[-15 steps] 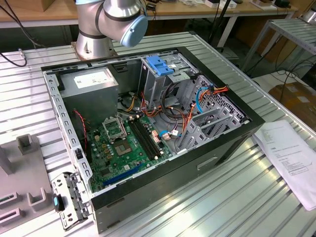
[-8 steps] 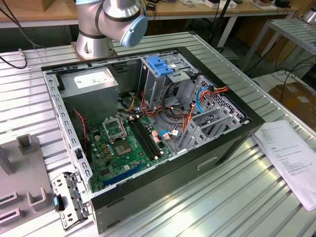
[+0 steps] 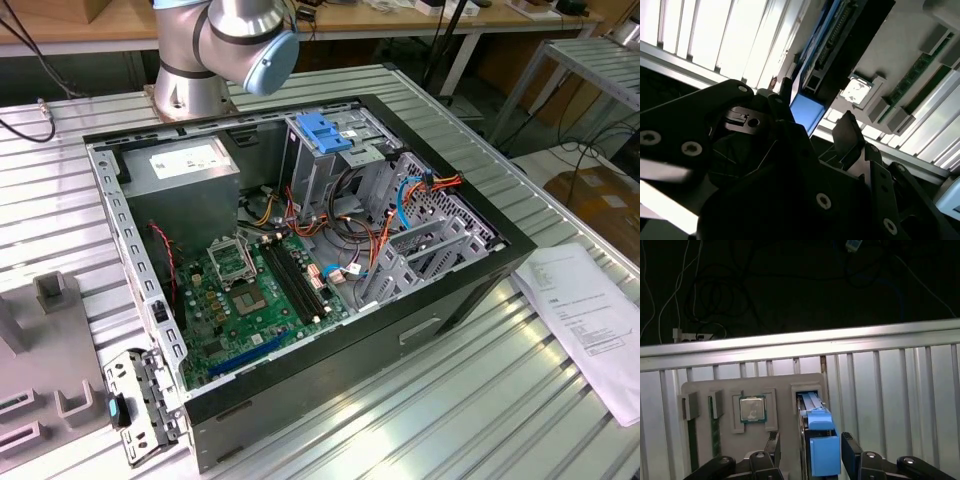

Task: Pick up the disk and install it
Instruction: 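Pick up the disk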

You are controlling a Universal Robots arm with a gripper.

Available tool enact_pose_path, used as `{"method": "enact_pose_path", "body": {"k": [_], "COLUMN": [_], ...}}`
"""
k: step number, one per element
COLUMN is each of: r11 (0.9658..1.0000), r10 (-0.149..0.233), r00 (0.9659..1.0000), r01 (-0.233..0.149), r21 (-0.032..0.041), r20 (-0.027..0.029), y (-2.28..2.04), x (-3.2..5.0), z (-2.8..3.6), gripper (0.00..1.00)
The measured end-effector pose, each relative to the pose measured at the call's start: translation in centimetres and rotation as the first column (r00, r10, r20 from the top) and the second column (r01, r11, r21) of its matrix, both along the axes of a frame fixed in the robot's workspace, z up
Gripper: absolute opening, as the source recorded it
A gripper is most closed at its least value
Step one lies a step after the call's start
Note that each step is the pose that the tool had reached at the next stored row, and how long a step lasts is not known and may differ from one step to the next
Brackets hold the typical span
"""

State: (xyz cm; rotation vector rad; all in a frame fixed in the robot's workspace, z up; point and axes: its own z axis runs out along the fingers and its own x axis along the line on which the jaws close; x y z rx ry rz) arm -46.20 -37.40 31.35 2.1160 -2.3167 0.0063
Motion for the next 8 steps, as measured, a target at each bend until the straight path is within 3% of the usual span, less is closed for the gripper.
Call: {"method": "enact_pose_path", "body": {"k": [4, 8], "r11": [0.9999, 0.9999], "r10": [0.011, 0.011], "r00": [0.9999, 0.9999], "r01": [-0.011, -0.011], "r21": [-0.0001, 0.0023], "r20": [0.0055, 0.0057], "y": [0.04, 0.05], "x": [-0.09, -0.13], "z": [-0.47, -0.8], "gripper": [0.6, 0.6]}}
